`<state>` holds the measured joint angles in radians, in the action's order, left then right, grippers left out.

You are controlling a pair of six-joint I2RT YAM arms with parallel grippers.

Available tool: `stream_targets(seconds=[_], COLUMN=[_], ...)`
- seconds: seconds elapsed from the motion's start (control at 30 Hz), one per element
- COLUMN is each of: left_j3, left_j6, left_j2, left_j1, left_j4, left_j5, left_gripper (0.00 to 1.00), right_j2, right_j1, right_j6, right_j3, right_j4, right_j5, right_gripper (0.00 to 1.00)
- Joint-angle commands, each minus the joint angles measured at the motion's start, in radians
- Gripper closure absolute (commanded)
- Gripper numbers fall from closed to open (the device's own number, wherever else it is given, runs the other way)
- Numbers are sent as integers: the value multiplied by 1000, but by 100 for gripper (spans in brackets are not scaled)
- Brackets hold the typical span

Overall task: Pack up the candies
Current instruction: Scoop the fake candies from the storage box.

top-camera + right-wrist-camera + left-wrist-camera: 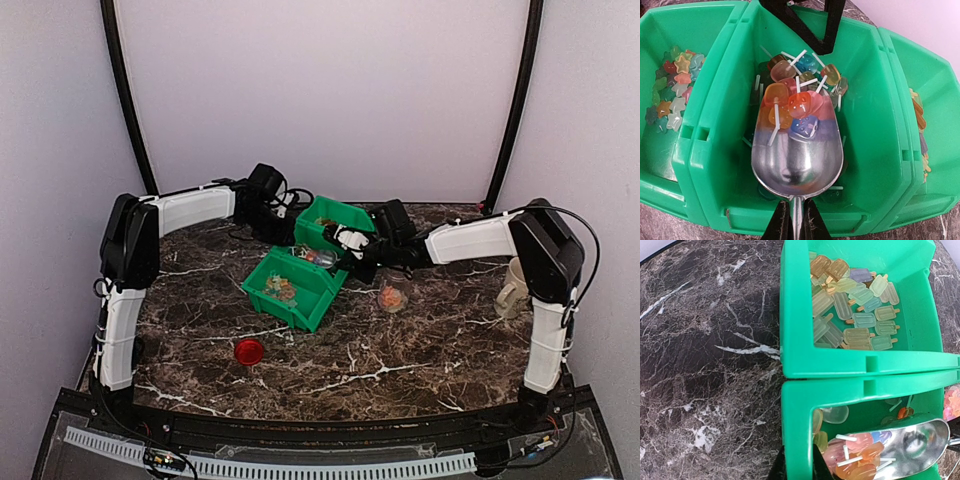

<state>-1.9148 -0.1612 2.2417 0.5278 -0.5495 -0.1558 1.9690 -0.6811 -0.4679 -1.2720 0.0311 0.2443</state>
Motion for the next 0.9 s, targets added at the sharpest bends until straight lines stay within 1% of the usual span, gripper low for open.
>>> stream_targets(seconds=[0.0,0.4,0.6,0.87], left_j3=[-13,-6,-9,-15], left_j6=[-32,-29,-55,-49], left_j2=[-147,-152,-151,-152], left_j1=[-6,-9,-24,-31], left_j4=[59,61,59,51], left_j5=[-50,-56,-54,-44], left_gripper=[100,100,100,100], right_j2=[-50,-110,-136,-219], right_j1=[-1,0,1,8], right_j6=[37,42,37,53], right_j3=[11,42,52,107], right_j4=[70,98,91,100], right_j5=[19,-1,-3,-15], right_gripper=[100,100,100,100])
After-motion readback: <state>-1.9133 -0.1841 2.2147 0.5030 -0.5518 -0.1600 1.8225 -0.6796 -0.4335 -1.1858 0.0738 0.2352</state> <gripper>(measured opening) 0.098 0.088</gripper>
